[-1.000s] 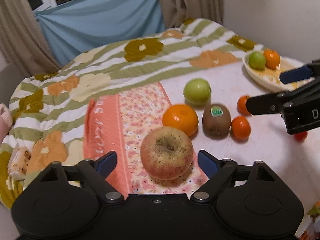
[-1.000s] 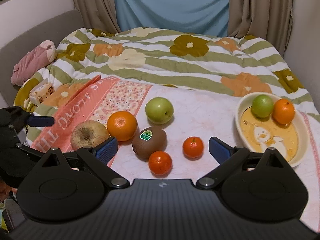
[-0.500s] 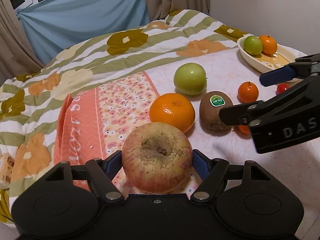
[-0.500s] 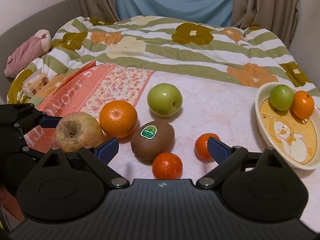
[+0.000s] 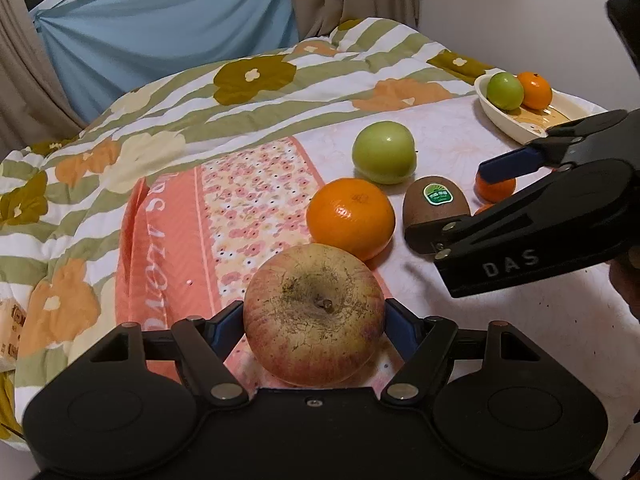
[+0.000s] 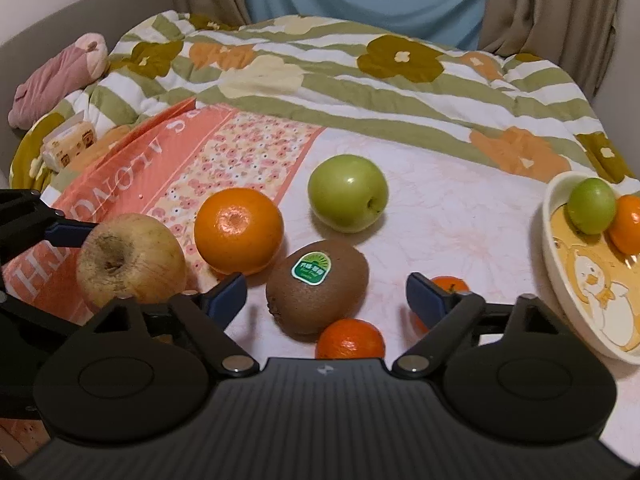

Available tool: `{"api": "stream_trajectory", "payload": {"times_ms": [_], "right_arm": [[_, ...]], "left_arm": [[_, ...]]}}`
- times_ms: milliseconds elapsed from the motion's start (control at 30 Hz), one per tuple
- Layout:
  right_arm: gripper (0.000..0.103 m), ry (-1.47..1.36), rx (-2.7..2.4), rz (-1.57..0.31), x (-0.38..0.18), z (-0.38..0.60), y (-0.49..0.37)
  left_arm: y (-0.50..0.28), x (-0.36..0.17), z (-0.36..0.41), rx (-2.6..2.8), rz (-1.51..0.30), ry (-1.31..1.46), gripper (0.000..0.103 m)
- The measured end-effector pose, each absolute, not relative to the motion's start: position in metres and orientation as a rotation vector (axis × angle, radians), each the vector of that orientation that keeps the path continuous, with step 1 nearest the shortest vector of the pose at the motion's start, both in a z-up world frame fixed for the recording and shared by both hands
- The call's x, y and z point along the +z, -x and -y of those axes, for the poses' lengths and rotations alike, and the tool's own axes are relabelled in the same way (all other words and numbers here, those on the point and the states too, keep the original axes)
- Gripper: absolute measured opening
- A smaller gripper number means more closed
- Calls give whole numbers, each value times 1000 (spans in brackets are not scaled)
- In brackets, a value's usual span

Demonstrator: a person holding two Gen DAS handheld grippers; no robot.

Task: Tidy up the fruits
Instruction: 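Grasp the red apple with the left tool while the right tool grasps the kiwi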

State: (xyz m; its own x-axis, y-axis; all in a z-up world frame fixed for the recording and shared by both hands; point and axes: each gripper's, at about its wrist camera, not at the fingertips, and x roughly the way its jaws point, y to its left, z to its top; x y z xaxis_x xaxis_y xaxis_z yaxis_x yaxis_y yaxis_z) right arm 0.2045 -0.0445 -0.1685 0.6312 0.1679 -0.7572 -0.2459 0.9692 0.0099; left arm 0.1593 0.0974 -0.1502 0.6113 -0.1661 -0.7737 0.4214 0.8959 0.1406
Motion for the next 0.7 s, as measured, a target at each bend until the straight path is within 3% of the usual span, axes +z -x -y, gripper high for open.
{"api": "stream_trajectory", "payload": {"times_ms": [300,500,700], "right_arm": [[92,130,258,-883,-181,35,-215],[75,160,258,-894,-185,33,-218],[73,161,270,-891,-183,34,-216]], "left_arm": [[-156,-149,-108,-321,-865,-301,77],[-155,-148,-114,-303,-877,-270,77],[-153,-144,-116,-290,-880,-254,77]]}}
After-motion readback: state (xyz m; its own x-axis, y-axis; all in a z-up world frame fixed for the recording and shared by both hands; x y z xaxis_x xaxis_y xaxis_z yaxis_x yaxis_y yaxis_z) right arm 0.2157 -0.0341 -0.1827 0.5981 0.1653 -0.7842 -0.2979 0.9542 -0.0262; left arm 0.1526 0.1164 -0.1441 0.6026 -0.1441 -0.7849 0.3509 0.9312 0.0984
